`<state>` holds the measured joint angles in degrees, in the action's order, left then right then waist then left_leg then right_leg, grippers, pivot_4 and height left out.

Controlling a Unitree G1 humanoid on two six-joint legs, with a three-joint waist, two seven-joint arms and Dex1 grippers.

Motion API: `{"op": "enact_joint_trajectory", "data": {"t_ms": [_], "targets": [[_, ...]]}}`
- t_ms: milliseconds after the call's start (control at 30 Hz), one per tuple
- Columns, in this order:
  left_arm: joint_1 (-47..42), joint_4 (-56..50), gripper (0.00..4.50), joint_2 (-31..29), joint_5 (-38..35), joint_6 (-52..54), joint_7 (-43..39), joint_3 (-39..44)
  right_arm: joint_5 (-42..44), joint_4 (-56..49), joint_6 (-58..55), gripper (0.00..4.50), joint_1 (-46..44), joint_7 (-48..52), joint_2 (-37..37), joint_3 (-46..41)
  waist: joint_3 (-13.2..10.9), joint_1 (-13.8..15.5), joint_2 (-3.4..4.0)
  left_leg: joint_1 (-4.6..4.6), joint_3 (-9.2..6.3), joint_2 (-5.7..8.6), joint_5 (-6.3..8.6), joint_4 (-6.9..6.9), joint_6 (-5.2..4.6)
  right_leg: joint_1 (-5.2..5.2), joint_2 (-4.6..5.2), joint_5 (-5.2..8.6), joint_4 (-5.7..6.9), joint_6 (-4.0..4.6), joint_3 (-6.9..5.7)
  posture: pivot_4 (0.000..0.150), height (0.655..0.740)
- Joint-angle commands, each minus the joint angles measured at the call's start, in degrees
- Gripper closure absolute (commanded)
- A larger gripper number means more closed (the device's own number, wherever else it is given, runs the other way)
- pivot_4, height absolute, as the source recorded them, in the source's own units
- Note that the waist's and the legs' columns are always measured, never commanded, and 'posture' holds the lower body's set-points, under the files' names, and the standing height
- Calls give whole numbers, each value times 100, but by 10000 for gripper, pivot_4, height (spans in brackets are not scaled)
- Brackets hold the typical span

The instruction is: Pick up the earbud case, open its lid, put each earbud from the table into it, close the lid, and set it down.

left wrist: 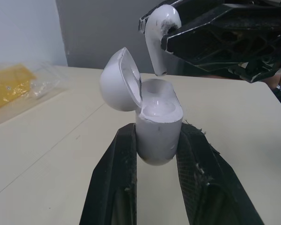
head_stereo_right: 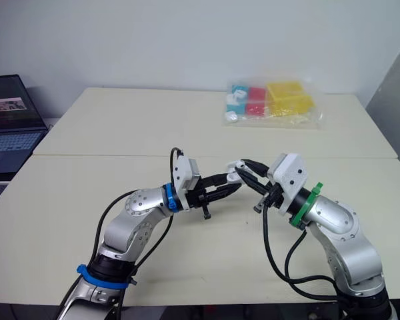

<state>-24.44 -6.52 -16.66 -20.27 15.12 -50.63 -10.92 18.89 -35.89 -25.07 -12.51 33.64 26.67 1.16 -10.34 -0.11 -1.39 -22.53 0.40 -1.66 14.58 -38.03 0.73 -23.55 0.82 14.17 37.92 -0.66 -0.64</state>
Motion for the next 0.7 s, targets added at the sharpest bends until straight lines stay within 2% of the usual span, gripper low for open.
{"op": "enact_joint_trajectory", "data": {"t_ms": [33, 700], "targets": [[-79, -287, 37016, -6, -120, 22, 15, 73, -68, 35, 338, 40624, -38, -13, -1, -69, 0, 0, 0, 0, 0, 0, 0, 0, 0, 0, 0, 0, 0, 0, 0, 1500, 7400], [-107, -368, 37016, 15, -150, 141, 33, 108, -234, 328, 572, 40624, 269, -37, -8, 129, 0, 1, 0, -1, 0, 0, 0, 0, 0, 0, 0, 0, -2, 0, 1, 1500, 7400]]}}
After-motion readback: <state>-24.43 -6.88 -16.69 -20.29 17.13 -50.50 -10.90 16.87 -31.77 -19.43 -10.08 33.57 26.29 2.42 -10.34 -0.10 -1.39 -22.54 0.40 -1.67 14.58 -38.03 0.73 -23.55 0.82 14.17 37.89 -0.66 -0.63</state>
